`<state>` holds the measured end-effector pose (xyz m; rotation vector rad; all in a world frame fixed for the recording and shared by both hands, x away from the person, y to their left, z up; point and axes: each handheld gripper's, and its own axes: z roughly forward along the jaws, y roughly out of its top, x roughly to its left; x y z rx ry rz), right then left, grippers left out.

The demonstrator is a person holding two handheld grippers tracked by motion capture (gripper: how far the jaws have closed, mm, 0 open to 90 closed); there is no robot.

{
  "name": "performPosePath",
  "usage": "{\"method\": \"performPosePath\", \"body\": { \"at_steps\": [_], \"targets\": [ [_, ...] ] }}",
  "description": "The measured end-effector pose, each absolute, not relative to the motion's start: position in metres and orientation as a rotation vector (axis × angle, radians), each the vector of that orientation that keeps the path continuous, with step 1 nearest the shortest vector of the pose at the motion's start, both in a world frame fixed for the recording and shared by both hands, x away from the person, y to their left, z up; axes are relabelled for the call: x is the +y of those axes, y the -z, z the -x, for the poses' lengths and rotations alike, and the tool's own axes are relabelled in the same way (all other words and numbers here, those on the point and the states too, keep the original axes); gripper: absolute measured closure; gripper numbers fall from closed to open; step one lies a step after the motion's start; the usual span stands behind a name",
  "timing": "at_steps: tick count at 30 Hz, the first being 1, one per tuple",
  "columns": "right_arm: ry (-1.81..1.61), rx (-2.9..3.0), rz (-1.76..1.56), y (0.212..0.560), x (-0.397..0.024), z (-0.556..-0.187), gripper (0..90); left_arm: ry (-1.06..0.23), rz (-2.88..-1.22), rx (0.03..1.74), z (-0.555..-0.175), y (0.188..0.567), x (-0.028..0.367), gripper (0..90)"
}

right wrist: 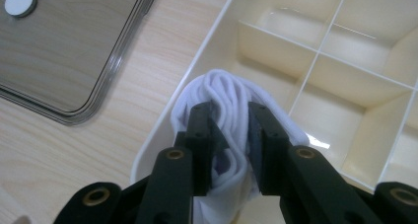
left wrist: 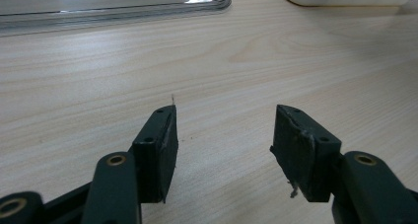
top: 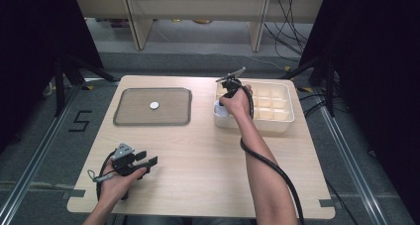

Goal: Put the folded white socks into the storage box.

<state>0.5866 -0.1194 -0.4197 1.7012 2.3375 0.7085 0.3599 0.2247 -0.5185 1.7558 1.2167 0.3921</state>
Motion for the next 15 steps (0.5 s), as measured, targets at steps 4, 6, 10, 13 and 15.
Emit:
{"method": "performPosePath", "body": {
  "at_steps": [4,6,10,13,15],
  "targets": [
    [-0.699,2.343,-1.674,0.4230,-0.1182,-0.5860,75.1,-0.393,-1.758,1.216,-0.3599,0.5187,0.2243,42.4],
    [-0.675,2.347,-1.679,0.4251,-0.1164,-0.5857,75.6,-0.387,-1.753,1.218,-0.3600,0.5189,0.2238,42.4],
    [-0.672,2.357,-1.683,0.4281,-0.1143,-0.5850,76.0,-0.393,-1.756,1.218,-0.3598,0.5187,0.2246,42.4],
    [-0.669,2.360,-1.681,0.4282,-0.1137,-0.5849,76.1,-0.394,-1.757,1.218,-0.3600,0.5189,0.2245,42.4],
    [-0.654,2.360,-1.666,0.4297,-0.1143,-0.5857,76.4,-0.392,-1.758,1.217,-0.3601,0.5191,0.2243,42.4]
  ]
}}
